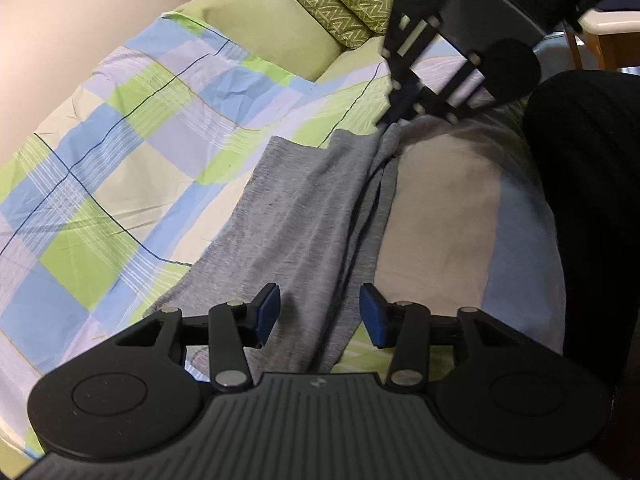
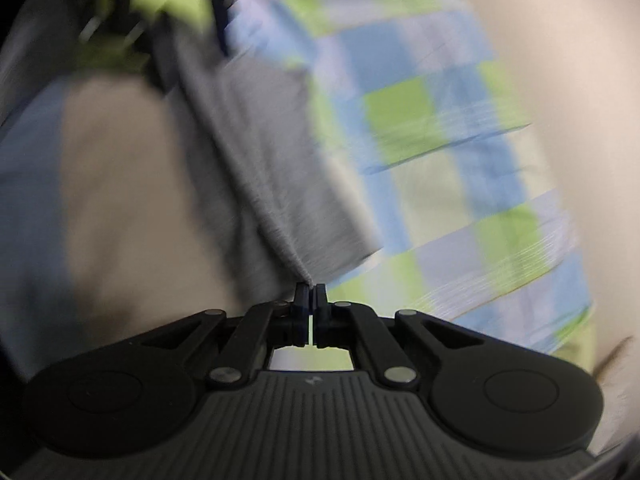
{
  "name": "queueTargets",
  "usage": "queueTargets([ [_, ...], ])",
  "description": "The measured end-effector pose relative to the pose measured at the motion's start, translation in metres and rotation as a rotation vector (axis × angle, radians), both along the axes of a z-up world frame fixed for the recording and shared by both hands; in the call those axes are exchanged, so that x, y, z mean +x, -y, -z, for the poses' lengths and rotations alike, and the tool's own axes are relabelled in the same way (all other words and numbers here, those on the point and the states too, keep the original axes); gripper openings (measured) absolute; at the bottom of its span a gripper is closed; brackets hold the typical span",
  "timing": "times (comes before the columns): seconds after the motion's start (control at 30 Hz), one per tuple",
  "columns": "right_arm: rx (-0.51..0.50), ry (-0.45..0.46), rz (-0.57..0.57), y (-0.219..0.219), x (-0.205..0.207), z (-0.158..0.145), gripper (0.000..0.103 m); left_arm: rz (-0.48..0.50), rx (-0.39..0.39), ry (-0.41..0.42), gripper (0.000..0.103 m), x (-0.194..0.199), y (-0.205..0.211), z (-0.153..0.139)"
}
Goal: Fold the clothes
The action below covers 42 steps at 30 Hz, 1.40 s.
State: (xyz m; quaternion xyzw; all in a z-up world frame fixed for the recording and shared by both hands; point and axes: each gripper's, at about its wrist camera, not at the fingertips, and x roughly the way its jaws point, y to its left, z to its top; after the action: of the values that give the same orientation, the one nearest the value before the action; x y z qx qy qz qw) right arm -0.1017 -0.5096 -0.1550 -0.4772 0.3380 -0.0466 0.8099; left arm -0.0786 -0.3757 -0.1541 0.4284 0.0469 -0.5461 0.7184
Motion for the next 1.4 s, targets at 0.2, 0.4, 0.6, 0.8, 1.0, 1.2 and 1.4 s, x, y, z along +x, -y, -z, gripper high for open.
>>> queueTargets([
  [0.2, 0.075, 0.047, 0.046, 0.000, -0.009, -0.012, 0.011, -0.002, -0.004, 0.004, 0.053, 0.003, -0.004, -0.003],
  [0.4, 0.075, 0.051, -0.006, -0.017, -0.012, -0.018, 0.023, -0.031, -0.001, -0.004, 0.051, 0.008, -0.012, -0.007],
  [0.6, 0.066, 0.003, -0.033, -0.024, -0.004, -0.011, 0.021, -0.070, 0.006, -0.015, 0.051, 0.016, -0.022, -0.007],
  [0.8, 0.011, 0.018, -0.011, -0.017, -0.004, -0.009, 0.000, -0.085, 0.007, -0.030, 0.051, 0.022, -0.027, -0.002],
  [1.0, 0.063, -0.001, 0.034, -0.006, -0.001, -0.002, 0.000, -0.104, -0.007, -0.058, 0.051, 0.025, -0.030, -0.004],
  [1.2, 0.106, 0.008, 0.052, -0.012, -0.008, -0.004, 0.011, -0.092, -0.003, 0.004, 0.052, 0.019, -0.033, -0.009],
  [1.4, 0.098, -0.006, 0.049, -0.017, -0.013, -0.004, 0.027, 0.010, 0.103, 0.119, 0.052, 0.004, -0.027, -0.004],
])
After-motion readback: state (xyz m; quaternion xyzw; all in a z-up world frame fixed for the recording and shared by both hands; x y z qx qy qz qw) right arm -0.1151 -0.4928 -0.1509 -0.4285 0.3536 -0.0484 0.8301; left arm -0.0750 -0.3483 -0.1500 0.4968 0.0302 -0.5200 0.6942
